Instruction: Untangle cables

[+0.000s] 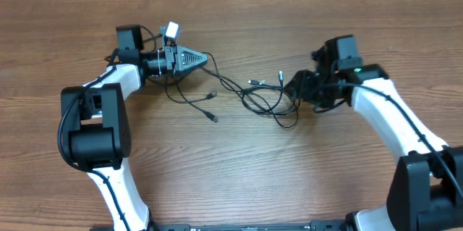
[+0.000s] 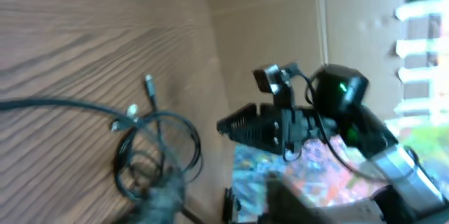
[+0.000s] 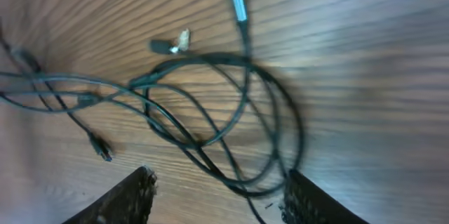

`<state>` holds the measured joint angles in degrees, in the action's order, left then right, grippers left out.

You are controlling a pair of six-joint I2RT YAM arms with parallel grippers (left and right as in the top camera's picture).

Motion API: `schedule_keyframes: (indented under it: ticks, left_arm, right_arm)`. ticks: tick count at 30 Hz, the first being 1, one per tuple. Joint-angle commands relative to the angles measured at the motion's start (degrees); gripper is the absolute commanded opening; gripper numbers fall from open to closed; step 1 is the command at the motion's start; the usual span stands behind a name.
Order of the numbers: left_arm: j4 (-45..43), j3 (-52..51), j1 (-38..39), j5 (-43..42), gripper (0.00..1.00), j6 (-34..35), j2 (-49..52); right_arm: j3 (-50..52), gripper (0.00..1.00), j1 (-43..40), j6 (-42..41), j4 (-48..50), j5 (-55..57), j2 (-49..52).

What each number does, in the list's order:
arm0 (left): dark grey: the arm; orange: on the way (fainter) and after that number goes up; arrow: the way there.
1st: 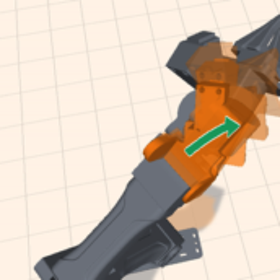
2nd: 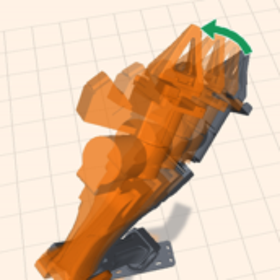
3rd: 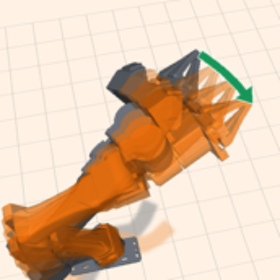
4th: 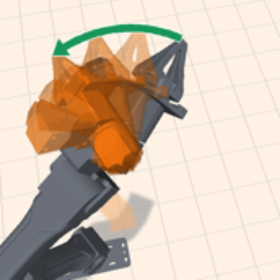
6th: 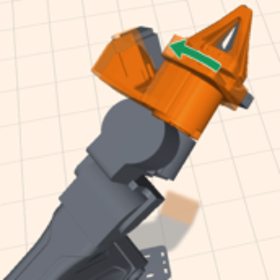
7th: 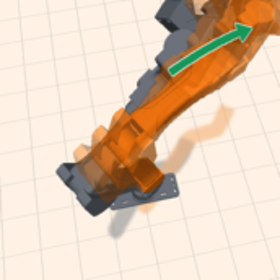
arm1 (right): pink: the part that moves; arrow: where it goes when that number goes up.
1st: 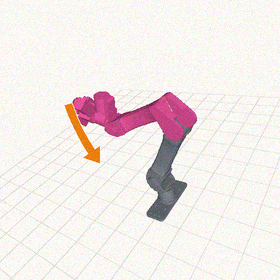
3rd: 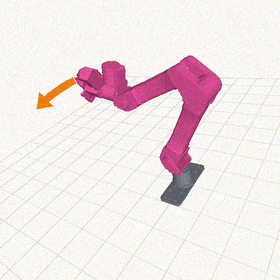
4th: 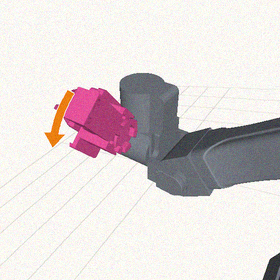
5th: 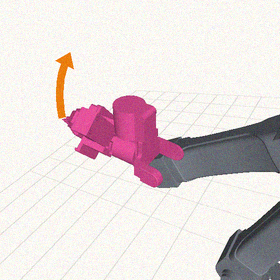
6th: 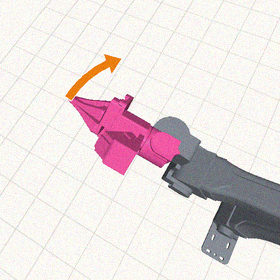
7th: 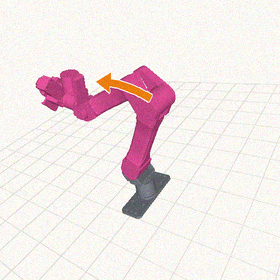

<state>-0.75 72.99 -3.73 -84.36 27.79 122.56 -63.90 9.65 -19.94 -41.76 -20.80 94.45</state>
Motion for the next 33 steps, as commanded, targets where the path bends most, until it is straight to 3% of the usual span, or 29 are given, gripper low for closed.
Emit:
schedule_keyframes:
  ticks: [1,8,16,23,33]
  left_arm:
    - [6.56,-0.61,-0.13,10.62,1.00,-1.03,0.68]
    - [18.18,-0.46,-0.74,25.64,1.00,-2.40,-3.65]
    - [32.06,-0.44,2.54,57.99,1.00,-5.11,-19.69]
    - [40.02,2.40,6.62,56.00,1.00,-4.96,-23.28]
    - [32.72,2.14,17.16,52.76,0.99,-4.81,-17.86]
  right_arm:
    - [4.24,0.58,2.38,0.90,5.03,-1.14,-0.09]
    - [5.99,0.58,3.08,0.48,7.52,0.46,-0.09]
    - [5.99,0.59,3.08,0.50,7.89,3.23,-0.09]
    - [5.99,0.63,2.91,0.48,9.20,3.19,-0.09]
    - [5.99,0.68,2.82,0.24,11.52,3.15,-0.09]
